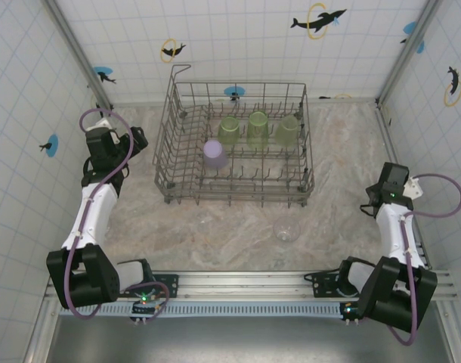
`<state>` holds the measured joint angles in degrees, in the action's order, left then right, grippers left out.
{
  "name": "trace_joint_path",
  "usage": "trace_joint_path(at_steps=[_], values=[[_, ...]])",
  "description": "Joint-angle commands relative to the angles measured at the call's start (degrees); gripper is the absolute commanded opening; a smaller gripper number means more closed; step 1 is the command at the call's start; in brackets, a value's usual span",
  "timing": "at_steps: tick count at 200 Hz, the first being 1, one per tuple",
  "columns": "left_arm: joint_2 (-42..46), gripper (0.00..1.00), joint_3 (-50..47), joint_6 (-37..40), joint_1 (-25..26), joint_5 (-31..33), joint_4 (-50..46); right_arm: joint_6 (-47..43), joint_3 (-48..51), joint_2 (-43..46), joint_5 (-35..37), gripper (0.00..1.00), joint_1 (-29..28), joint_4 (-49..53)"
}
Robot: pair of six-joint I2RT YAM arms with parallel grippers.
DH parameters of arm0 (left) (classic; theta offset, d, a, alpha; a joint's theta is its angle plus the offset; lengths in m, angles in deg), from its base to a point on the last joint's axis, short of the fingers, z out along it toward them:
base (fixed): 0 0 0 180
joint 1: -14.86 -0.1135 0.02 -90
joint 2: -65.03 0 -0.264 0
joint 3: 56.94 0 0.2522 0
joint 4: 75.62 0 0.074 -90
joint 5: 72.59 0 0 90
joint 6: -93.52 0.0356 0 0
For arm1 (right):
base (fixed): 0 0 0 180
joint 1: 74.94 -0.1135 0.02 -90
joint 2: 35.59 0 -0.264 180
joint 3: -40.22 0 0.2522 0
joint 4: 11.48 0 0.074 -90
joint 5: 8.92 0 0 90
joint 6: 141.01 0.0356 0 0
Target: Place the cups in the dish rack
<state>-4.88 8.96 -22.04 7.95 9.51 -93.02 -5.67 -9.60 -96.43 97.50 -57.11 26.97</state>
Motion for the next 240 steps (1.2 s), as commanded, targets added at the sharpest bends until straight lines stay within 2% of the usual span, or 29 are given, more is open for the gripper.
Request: trace_joint_path(at_steps=[1,105,174,240], values=[[0.55,0.97,0.40,0.25,-0.38,-0.24,0.22,-0.82,0.29,-1.11,-6.13,0.00,0.06,1.21],[0.37,0.97,0.85,-0.30,-0.29,-1.33,0.21,-5.36,-5.69,-1.52,-19.56,0.00,-0.94,1.30],[-1.53,0.97,3.32,-1.79,1.58,-3.24,-0.29,-8.16,-16.53,-4.83,-22.76,0.00,-3.67,3.66],[-2.51,0.97,9.74,-4.39,3.96,-6.63,-2.32,-8.17,-23.56,-7.38,-26.90,0.00,-6.88,-0.62]])
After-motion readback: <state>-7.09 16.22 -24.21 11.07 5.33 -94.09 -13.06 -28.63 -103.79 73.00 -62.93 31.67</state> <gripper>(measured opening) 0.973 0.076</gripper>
